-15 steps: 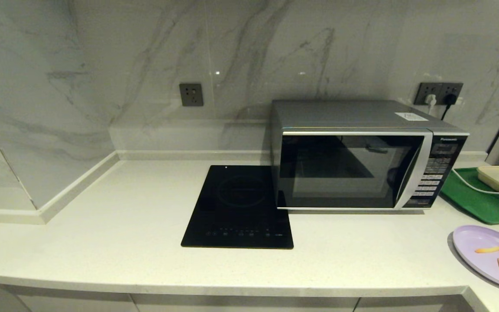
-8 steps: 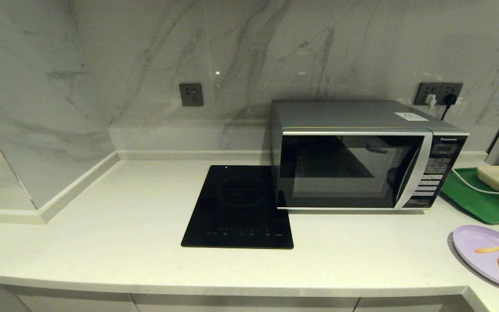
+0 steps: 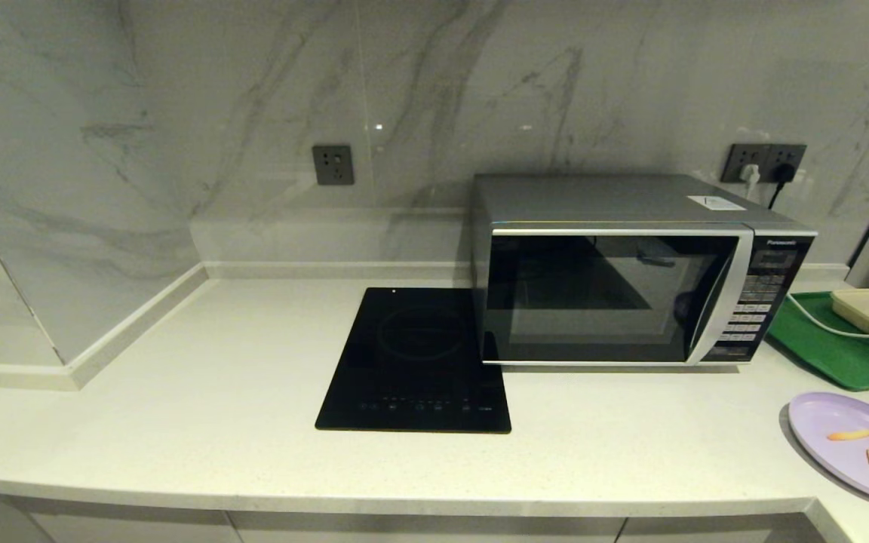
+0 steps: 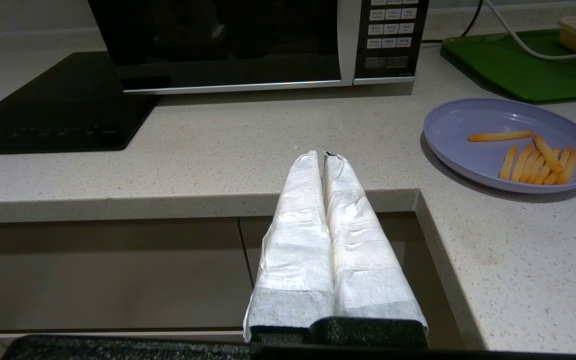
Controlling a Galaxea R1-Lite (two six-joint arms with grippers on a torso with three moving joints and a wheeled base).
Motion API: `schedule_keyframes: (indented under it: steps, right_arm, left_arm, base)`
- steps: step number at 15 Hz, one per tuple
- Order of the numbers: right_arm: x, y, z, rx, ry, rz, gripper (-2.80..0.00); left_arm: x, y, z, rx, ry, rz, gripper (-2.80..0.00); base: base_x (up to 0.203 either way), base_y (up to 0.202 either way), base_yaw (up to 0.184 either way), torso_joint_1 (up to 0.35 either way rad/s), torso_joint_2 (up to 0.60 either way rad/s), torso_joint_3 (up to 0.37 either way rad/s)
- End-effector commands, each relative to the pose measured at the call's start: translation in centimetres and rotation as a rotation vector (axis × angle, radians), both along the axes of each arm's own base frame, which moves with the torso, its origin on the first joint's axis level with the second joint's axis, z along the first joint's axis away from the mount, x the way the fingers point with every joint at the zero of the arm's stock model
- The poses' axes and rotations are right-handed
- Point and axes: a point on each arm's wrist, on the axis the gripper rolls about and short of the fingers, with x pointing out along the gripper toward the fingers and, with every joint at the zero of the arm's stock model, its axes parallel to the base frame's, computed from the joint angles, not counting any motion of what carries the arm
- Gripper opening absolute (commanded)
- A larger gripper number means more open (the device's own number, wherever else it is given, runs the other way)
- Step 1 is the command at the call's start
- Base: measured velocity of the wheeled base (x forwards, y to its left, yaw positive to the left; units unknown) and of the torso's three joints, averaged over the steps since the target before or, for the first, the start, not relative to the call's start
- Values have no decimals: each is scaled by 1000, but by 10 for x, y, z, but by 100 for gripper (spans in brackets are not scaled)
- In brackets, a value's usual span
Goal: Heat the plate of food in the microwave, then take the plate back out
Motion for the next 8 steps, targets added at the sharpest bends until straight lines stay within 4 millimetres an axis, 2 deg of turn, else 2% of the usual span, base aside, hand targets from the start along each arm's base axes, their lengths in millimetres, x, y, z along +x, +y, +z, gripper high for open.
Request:
schedule_keyframes:
  steps: [1, 8]
  right_arm:
    - [0, 0, 0, 1, 2, 0, -280]
    - [0, 0, 0, -1, 7, -1, -280]
  left_arm:
    - [0, 0, 0, -1, -2, 1, -280]
    - [0, 0, 0, -1, -2, 1, -280]
  base:
    - [0, 0, 0, 0, 0, 0]
    - [0, 0, 0, 0, 0, 0]
